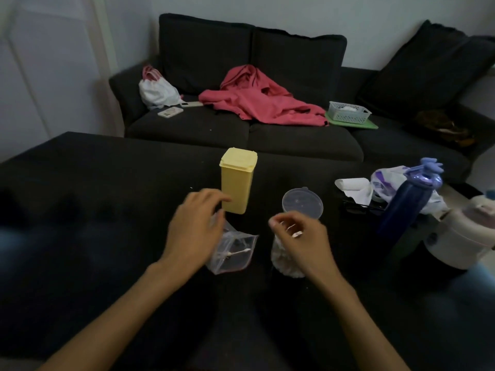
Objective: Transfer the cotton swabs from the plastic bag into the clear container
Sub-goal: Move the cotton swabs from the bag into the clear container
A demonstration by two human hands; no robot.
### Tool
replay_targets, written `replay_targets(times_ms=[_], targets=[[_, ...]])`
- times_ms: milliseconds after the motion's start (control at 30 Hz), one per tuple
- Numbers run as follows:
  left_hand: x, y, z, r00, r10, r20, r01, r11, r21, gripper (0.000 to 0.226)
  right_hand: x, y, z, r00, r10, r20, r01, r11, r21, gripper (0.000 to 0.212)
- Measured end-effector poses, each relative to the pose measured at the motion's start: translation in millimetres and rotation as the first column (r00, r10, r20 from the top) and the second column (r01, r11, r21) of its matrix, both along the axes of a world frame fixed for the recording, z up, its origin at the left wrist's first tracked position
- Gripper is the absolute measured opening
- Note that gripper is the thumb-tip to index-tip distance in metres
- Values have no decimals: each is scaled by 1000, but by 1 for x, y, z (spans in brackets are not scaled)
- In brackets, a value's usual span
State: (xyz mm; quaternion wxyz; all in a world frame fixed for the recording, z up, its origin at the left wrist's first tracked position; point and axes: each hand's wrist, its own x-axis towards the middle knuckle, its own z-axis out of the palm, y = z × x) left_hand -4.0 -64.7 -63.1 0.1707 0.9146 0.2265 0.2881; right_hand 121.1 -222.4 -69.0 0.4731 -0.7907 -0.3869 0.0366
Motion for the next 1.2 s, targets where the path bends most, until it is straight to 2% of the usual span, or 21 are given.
replay_targets(times_ms=[67, 133, 233, 300, 367, 500, 600, 700, 800, 900, 1000, 1067, 1200], targets=[[-17, 20, -13, 995, 101, 3, -99, 985, -141, 42, -11, 8, -10, 986, 132, 99, -108, 970, -220, 16], [-27, 34, -30, 985, 159, -67, -172, 936, -306, 53, -19, 16, -18, 960, 223, 167, -159, 930, -332, 19], [-27, 42, -50, 963, 54, -265, -186, 845, -501, 61, -22, 23, -24, 923, 282, 262, -158, 898, -411, 20], [-26, 42, -57, 953, -24, -303, -168, 787, -594, 57, -22, 28, -28, 903, 295, 311, -128, 878, -461, 21], [-24, 43, -62, 934, -50, -353, -173, 801, -573, 52, -21, 34, -34, 881, 302, 364, -83, 857, -509, 25], [-20, 40, -65, 912, -100, -398, -146, 827, -542, 23, -18, 44, -47, 864, 306, 399, -41, 835, -549, 26], [-20, 38, -66, 915, -122, -384, -110, 841, -530, 16, -14, 49, -53, 860, 327, 391, -84, 847, -524, 22], [-21, 37, -65, 938, -131, -321, -63, 846, -529, 4, -15, 51, -54, 862, 387, 327, -164, 824, -542, 28], [-21, 37, -64, 957, -160, -244, -24, 790, -613, 10, -18, 50, -54, 842, 396, 367, -181, 847, -500, 23], [-20, 36, -65, 942, -229, -244, 24, 773, -634, 12, -20, 48, -51, 859, 373, 351, -178, 860, -478, 19], [-19, 29, -67, 918, -249, -308, 40, 833, -552, 20, -23, 46, -47, 867, 359, 346, -169, 864, -473, 15], [-17, 24, -67, 924, -207, -322, 42, 891, -451, 16, -26, 46, -43, 875, 355, 330, -172, 864, -473, 12], [-15, 19, -69, 936, -162, -311, 54, 943, -329, 13, -22, 39, -32, 948, 273, 166, -163, 860, -483, 13]])
